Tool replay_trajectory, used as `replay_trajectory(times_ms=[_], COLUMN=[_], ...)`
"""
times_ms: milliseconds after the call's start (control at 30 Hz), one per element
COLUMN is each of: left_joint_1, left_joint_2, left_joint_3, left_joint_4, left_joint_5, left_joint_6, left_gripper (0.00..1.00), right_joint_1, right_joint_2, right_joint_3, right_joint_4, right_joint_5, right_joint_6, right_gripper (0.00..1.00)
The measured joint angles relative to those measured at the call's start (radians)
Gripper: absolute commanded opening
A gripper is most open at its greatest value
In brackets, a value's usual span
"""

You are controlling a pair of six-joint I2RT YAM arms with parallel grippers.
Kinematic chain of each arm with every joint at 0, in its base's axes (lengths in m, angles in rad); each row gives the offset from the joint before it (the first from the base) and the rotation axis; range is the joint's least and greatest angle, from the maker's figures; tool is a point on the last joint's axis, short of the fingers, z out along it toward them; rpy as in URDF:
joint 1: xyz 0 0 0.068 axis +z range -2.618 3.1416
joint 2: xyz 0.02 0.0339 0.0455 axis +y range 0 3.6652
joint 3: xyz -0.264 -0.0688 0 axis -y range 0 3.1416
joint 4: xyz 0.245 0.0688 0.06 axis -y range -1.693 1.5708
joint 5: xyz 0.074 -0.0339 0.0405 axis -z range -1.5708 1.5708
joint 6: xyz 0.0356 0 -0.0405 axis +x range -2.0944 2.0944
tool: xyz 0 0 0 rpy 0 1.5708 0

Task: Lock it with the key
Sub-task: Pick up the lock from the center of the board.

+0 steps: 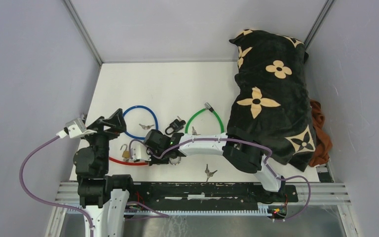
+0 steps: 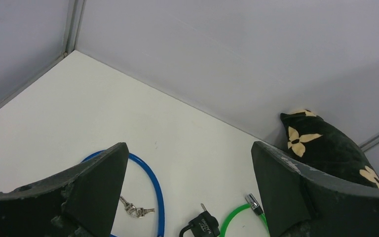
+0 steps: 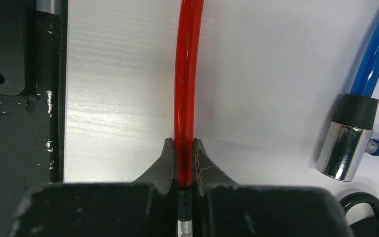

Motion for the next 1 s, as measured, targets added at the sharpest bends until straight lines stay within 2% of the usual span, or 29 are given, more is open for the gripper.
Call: replay_trajectory(times_ms=[133,267,433,600,733,1000], left_joint_1=[-0.001,-0.013,-0.075,-0.114,-0.132,-0.186], left_joint_2=[0.000,0.041,0.228,0.538,0.727,0.828], left_joint_3=[-0.016,0.042,0.241,0.348,0.353,0.365], left_joint_4=[0.063,0.015,-0.241,-0.663,-0.894,-1.041], left_joint_5=[0.097,0.271,0.425,0.529,0.584,0.730], left_joint_6=[0.131,0.459,0.913,1.278,1.448,1.640], left_gripper=[0.99,1.00,1.00,1.00,0.99,1.00], right_joint_1=[-0.004,-0.018,-0.076,-0.164,-0.225,-0.263], right_joint_2=[-0.007,-0.072,-0.278,-0.394,-0.422,-0.500], right_joint_3=[0.022,-0.001,-0.185,-0.368,-0.486,-0.563], right_joint_4=[-0.026,-0.021,0.072,0.190,0.280,0.404], right_joint_5=[-0.047,-0.111,-0.227,-0.329,-0.406,-0.494], right_joint_6=[0.020,0.066,0.166,0.268,0.352,0.465], right_gripper=[0.00,0.00,0.00,0.00,0.00,0.00])
